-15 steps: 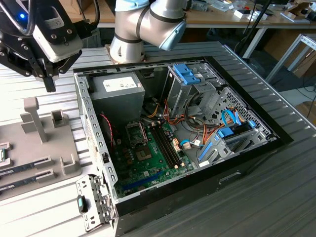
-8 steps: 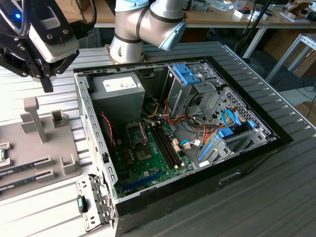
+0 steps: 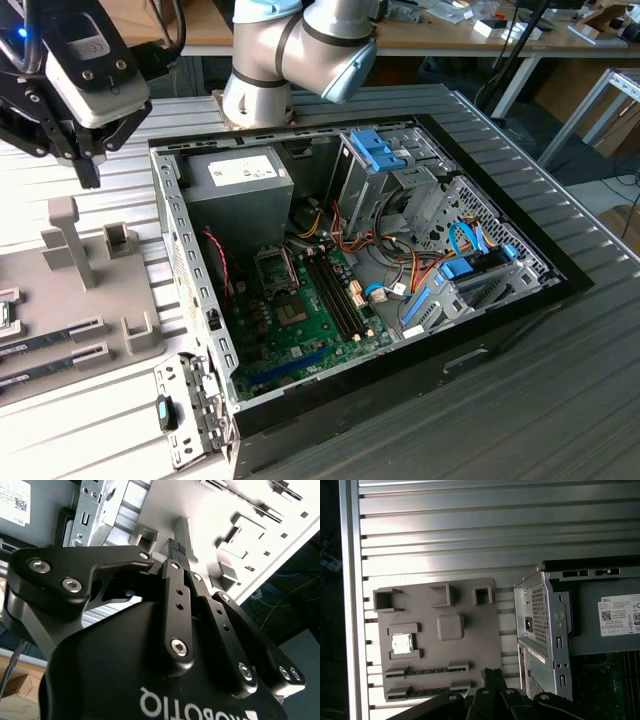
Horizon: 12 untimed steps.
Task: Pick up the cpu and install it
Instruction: 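Reach for the cpu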
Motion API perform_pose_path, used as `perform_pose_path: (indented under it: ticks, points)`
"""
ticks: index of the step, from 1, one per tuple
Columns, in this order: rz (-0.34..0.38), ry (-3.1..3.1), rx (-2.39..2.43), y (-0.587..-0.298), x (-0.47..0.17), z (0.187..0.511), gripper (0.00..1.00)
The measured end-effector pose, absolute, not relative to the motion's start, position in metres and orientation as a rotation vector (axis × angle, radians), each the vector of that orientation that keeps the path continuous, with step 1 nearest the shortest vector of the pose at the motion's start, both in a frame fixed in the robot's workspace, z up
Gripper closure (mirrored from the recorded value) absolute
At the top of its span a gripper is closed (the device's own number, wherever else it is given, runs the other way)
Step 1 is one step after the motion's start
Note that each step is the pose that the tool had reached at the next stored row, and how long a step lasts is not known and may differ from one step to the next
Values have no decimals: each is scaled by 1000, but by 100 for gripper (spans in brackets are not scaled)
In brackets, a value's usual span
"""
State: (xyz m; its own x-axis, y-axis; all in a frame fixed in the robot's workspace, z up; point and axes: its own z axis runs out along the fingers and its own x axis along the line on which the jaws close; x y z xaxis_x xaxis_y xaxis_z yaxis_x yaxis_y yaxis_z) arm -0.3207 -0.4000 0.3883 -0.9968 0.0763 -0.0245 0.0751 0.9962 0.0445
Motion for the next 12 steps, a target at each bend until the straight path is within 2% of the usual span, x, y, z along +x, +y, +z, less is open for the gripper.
perform_pose_path:
  ticks: [12]
  points:
    - [68, 3113, 118, -400, -329, 388, 89]
